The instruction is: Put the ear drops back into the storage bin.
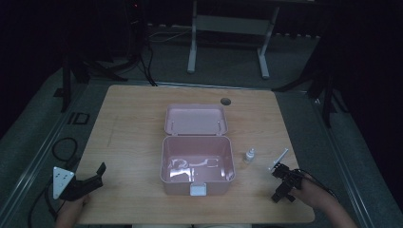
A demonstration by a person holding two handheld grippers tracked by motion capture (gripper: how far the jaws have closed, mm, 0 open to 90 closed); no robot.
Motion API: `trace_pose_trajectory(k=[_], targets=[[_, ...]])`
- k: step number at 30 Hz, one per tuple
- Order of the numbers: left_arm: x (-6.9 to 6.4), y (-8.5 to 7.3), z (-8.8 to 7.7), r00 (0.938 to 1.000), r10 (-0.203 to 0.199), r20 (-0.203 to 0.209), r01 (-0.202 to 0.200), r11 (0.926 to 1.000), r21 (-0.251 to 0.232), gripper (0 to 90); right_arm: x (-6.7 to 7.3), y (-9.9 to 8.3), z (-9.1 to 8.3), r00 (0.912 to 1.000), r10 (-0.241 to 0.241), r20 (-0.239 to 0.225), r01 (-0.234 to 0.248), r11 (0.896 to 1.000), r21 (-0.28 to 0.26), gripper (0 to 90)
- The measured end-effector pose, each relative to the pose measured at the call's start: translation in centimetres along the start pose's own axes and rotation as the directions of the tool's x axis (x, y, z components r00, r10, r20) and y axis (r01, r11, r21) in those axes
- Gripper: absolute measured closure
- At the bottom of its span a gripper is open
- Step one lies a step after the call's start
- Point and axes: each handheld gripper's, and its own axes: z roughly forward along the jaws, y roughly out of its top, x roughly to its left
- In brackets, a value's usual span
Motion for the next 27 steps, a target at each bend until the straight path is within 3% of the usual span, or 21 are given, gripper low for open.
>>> trace_pose_trajectory(k=[2, 7, 9, 12, 16, 27], targets=[[0.0, 0.0, 0.0, 1.0000, 0.000, 0.001, 0.000, 1.0000, 0.001, 0.4, -0.1, 0.3, -0.2, 0.9999, 0.011, 0.012, -0.011, 1.000, -0.013, 17.9], [0.0, 0.0, 0.0, 1.0000, -0.002, 0.000, 0.002, 1.0000, 0.001, 0.4, -0.5, 0.9, -1.0, 0.9994, 0.017, -0.031, -0.019, 0.998, -0.060, 12.8], [0.0, 0.0, 0.0, 1.0000, -0.002, 0.000, 0.002, 1.0000, 0.001, 0.4, -0.7, 1.3, -1.3, 0.9996, 0.020, -0.021, -0.022, 0.997, -0.072, 12.1], [0.0, 0.0, 0.0, 1.0000, -0.003, 0.000, 0.003, 1.0000, 0.001, 0.4, -0.9, 1.9, -1.6, 0.9994, 0.024, -0.023, -0.025, 0.997, -0.071, 12.1], [0.0, 0.0, 0.0, 1.0000, -0.005, 0.001, 0.005, 1.0000, 0.002, 0.4, -1.0, 2.8, -1.8, 0.9999, -0.002, 0.013, 0.003, 0.998, -0.062, 12.2], [0.1, 0.0, 0.0, 1.0000, -0.005, 0.005, 0.005, 1.0000, 0.004, 0.4, -1.0, 5.7, -2.2, 0.9994, -0.035, 0.001, 0.034, 0.996, -0.078, 16.8]])
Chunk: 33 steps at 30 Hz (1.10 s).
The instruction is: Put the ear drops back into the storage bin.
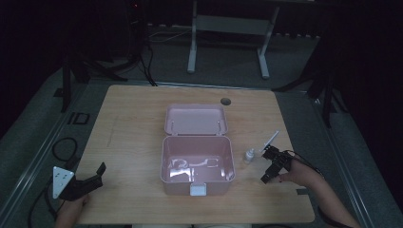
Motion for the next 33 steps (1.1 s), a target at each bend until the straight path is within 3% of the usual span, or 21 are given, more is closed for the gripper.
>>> trace_pose_trajectory(k=[9, 21, 28, 33], targets=[[0.0, 0.0, 0.0, 1.0000, 0.001, 0.002, -0.001, 1.0000, -0.001, 0.4, -0.5, 2.8, -0.5, 0.9999, -0.011, 0.002, 0.011, 1.000, 0.011, 21.9], [0.0, 0.0, 0.0, 1.0000, 0.000, 0.004, 0.000, 1.0000, 0.000, 0.4, 0.0, 6.2, -1.0, 0.9993, -0.031, -0.019, 0.031, 0.999, 0.003, 24.6], [0.0, 0.0, 0.0, 1.0000, 0.000, 0.007, 0.000, 1.0000, 0.000, 0.4, -0.1, 7.8, -0.7, 0.9993, -0.016, -0.033, 0.016, 1.000, 0.012, 25.1], [0.0, 0.0, 0.0, 1.0000, 0.000, 0.007, 0.000, 1.0000, -0.001, 0.4, -0.2, 8.6, 0.3, 0.9993, -0.029, -0.025, 0.031, 0.998, 0.055, 27.3]])
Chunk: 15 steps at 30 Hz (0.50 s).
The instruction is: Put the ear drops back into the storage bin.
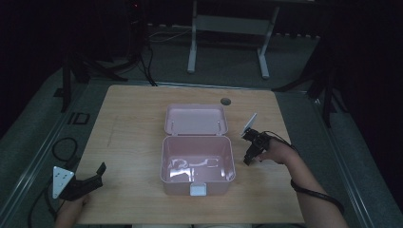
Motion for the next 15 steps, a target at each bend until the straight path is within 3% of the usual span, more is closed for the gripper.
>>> trace_pose_trajectory(k=[6, 15], targets=[[0.00, 0.00, 0.00, 1.0000, 0.000, 0.000, 0.000, 1.0000, 0.000, 0.4, -0.18, 0.52, 0.45, 0.9999, -0.001, -0.011, 0.001, 1.000, 0.001, 36.5], [0.00, 0.00, 0.01, 1.0000, 0.000, -0.001, 0.000, 1.0000, 0.001, 0.4, 0.43, 0.96, 0.46, 0.9986, -0.052, 0.005, 0.052, 0.999, 0.005, 54.7]])
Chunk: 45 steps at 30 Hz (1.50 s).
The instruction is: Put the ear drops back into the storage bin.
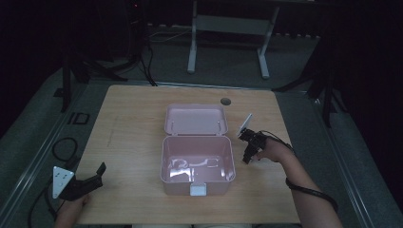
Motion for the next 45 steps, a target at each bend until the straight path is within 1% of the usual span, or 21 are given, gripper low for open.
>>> trace_pose_trajectory(k=[3, 7, 12, 15, 20, 22, 23, 27, 29, 30, 31, 32, 34, 35, 37, 38, 40, 42, 43, 44, 45], targets=[[0.0, 0.0, 0.0, 1.0000, 0.000, 0.000, 0.000, 1.0000, 0.000, 0.4, 0.3, 0.0, -0.1, 0.9994, -0.034, 0.011, 0.034, 0.999, 0.012, 57.8], [0.0, 0.0, 0.0, 1.0000, -0.002, 0.000, 0.002, 1.0000, 0.000, 0.4, 0.8, -0.3, -0.3, 0.9933, -0.112, 0.028, 0.111, 0.993, 0.036, 59.2], [0.0, 0.0, 0.0, 1.0000, -0.003, -0.001, 0.003, 1.0000, 0.001, 0.4, 1.5, -0.9, -0.2, 0.9743, -0.222, 0.040, 0.220, 0.974, 0.054, 59.4], [0.0, 0.0, 0.0, 1.0000, -0.002, -0.001, 0.002, 1.0000, 0.001, 0.4, 2.0, -1.3, -0.3, 0.9579, -0.281, 0.060, 0.277, 0.959, 0.065, 59.4], [0.0, 0.0, 0.0, 1.0000, -0.003, -0.002, 0.003, 1.0000, 0.002, 0.4, 2.7, -1.9, -0.7, 0.9196, -0.386, 0.072, 0.381, 0.921, 0.080, 59.4], [0.0, 0.0, 0.0, 1.0000, -0.003, -0.002, 0.003, 1.0000, 0.002, 0.4, 3.0, -2.3, -0.9, 0.9013, -0.425, 0.084, 0.419, 0.904, 0.080, 59.4], [0.0, 0.0, 0.0, 1.0000, -0.003, -0.002, 0.003, 1.0000, 0.002, 0.4, 3.1, -2.5, -1.0, 0.8886, -0.449, 0.092, 0.443, 0.893, 0.082, 59.5], [0.0, 0.0, 0.0, 1.0000, -0.004, -0.003, 0.004, 1.0000, 0.002, 0.4, 3.5, -3.2, -1.1, 0.8631, -0.493, 0.108, 0.486, 0.870, 0.085, 59.4], [0.0, 0.0, 0.0, 1.0000, -0.003, -0.004, 0.003, 1.0000, 0.003, 0.4, 3.7, -3.5, -1.1, 0.8372, -0.530, 0.134, 0.521, 0.848, 0.100, 59.4], [0.0, 0.0, 0.0, 1.0000, -0.003, -0.004, 0.003, 1.0000, 0.004, 0.4, 3.8, -3.7, -1.1, 0.8305, -0.542, 0.130, 0.532, 0.840, 0.105, 59.4], [0.0, 0.0, 0.0, 1.0000, -0.003, -0.003, 0.003, 1.0000, 0.004, 0.4, 3.9, -3.8, -1.2, 0.8184, -0.558, 0.137, 0.546, 0.829, 0.117, 59.4], [0.0, 0.0, 0.1, 1.0000, -0.004, -0.005, 0.004, 1.0000, 0.004, 0.4, 4.1, -4.0, -1.2, 0.8013, -0.579, 0.152, 0.565, 0.815, 0.127, 59.4], [0.0, 0.0, 0.1, 1.0000, -0.005, -0.007, 0.005, 1.0000, 0.006, 0.4, 4.3, -4.3, -1.4, 0.7965, -0.589, 0.136, 0.576, 0.808, 0.124, 59.4], [0.0, 0.0, 0.1, 1.0000, -0.004, -0.006, 0.004, 1.0000, 0.006, 0.4, 4.4, -4.5, -1.5, 0.7828, -0.607, 0.138, 0.594, 0.795, 0.126, 59.4], [0.0, 0.0, 0.1, 1.0000, -0.004, -0.006, 0.004, 1.0000, 0.007, 0.4, 4.6, -4.8, -1.7, 0.7766, -0.617, 0.126, 0.606, 0.787, 0.121, 59.4], [0.0, 0.0, 0.1, 1.0000, -0.003, -0.004, 0.003, 1.0000, 0.006, 0.4, 4.7, -5.0, -1.8, 0.7654, -0.628, 0.142, 0.615, 0.778, 0.128, 59.4], [0.0, 0.0, 0.1, 1.0000, -0.002, -0.004, 0.002, 1.0000, 0.005, 0.4, 4.9, -5.2, -1.8, 0.7511, -0.639, 0.164, 0.620, 0.769, 0.156, 59.4], [0.0, 0.0, 0.1, 1.0000, -0.002, -0.003, 0.002, 1.0000, 0.005, 0.4, 5.1, -5.5, -1.6, 0.7286, -0.658, 0.192, 0.633, 0.753, 0.179, 59.4], [0.0, 0.0, 0.1, 1.0000, -0.002, -0.004, 0.002, 1.0000, 0.006, 0.4, 5.1, -5.6, -1.6, 0.7230, -0.665, 0.187, 0.639, 0.747, 0.185, 59.4], [0.0, 0.0, 0.1, 1.0000, -0.003, -0.004, 0.003, 1.0000, 0.006, 0.4, 5.2, -5.8, -1.5, 0.7044, -0.684, 0.191, 0.657, 0.730, 0.187, 59.4], [0.0, 0.0, 0.1, 1.0000, -0.003, -0.005, 0.003, 1.0000, 0.006, 0.4, 5.3, -6.0, -1.5, 0.6985, -0.690, 0.188, 0.665, 0.723, 0.187, 59.4]])
